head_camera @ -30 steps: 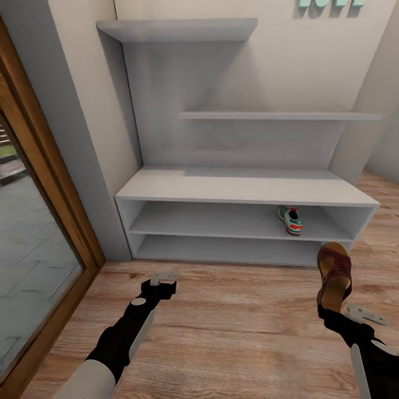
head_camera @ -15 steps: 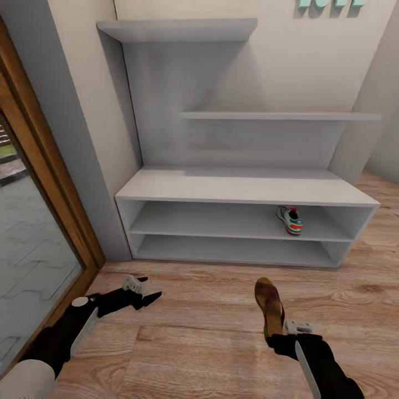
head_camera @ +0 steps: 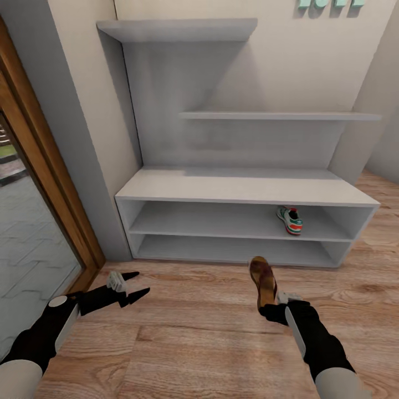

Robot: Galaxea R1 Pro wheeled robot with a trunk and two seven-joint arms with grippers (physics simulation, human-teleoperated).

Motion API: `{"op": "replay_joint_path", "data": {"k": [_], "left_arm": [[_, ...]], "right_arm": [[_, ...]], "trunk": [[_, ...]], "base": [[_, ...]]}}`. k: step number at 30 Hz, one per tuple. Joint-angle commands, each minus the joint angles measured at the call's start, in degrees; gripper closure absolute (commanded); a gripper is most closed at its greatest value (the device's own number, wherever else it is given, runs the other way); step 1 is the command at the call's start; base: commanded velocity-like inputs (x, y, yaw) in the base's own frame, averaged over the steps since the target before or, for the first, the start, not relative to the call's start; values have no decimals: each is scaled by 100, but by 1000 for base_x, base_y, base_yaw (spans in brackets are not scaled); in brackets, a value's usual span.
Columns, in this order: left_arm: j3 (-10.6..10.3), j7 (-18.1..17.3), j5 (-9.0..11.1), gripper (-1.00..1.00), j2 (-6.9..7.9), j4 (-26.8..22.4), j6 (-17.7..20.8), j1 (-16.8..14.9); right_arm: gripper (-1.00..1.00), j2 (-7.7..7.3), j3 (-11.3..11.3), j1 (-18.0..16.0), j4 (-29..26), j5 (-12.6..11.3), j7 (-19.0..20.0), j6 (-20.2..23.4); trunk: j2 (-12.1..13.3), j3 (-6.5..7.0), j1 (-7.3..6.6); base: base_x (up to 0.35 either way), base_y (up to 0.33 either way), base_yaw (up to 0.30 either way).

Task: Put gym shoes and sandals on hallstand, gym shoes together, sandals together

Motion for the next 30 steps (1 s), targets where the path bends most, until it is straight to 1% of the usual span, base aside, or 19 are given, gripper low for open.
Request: {"op": "replay_joint_path", "data": {"k": [1,4,5,6,7,8,9,11,12,13,18,22,30], "left_arm": [[1,-29,10,-100,1,0,-1,-2],[-1,-46,3,-100,1,-5,-5,-2],[-1,-48,1,-100,1,-5,-5,-2],[-1,-52,-52,-100,1,-6,-6,-2],[-2,-52,-141,-100,1,-6,-6,-2],[-2,-52,-344,-100,-5,-6,-6,-2],[-5,-52,-489,-100,-11,-6,-6,-2],[-6,-53,-699,-100,-20,-6,-6,-2],[-6,-54,-774,-100,-23,-5,-6,-2],[-6,-55,-802,-100,-24,-6,-6,-2],[-9,-56,-856,-100,-26,2,-6,-2],[-10,-53,-860,-100,-26,2,-6,-2],[-10,-47,-869,-100,-33,7,-6,-2]], "right_arm": [[100,5,-7,-240,201,6,-9,32],[100,23,-7,-850,803,9,-15,33],[100,28,-7,-943,887,7,-16,34],[100,59,-7,-1188,1113,4,-17,34],[100,100,-7,-1310,1247,5,-17,34],[100,208,-7,-1439,1398,7,-19,34],[100,269,-7,-1491,1460,8,-30,34],[100,346,-7,-1545,1526,9,-106,34],[100,377,-7,-1563,1546,8,-180,36],[100,388,-7,-1572,1553,6,-213,35],[100,398,-7,-1582,1569,2,-268,28],[100,399,-2,-1582,1571,1,-272,26],[100,400,-3,-1583,1571,1,-272,25]], "trunk": [[-2,-6,-1],[-2,-6,-1],[-2,-6,-1],[-2,-6,-1],[-2,-6,-1],[-2,-6,-1],[-2,-6,-1],[-2,-6,-1],[-2,-6,-1],[-2,-6,-1],[-2,-6,-1],[-2,-6,-1],[-2,-6,-1]], "base": [[0,0,0],[0,0,0],[0,0,0],[0,0,0],[0,0,0],[0,0,0],[0,0,0],[0,0,0],[0,0,0],[0,0,0],[0,0,0],[0,27,0],[0,204,0]]}}
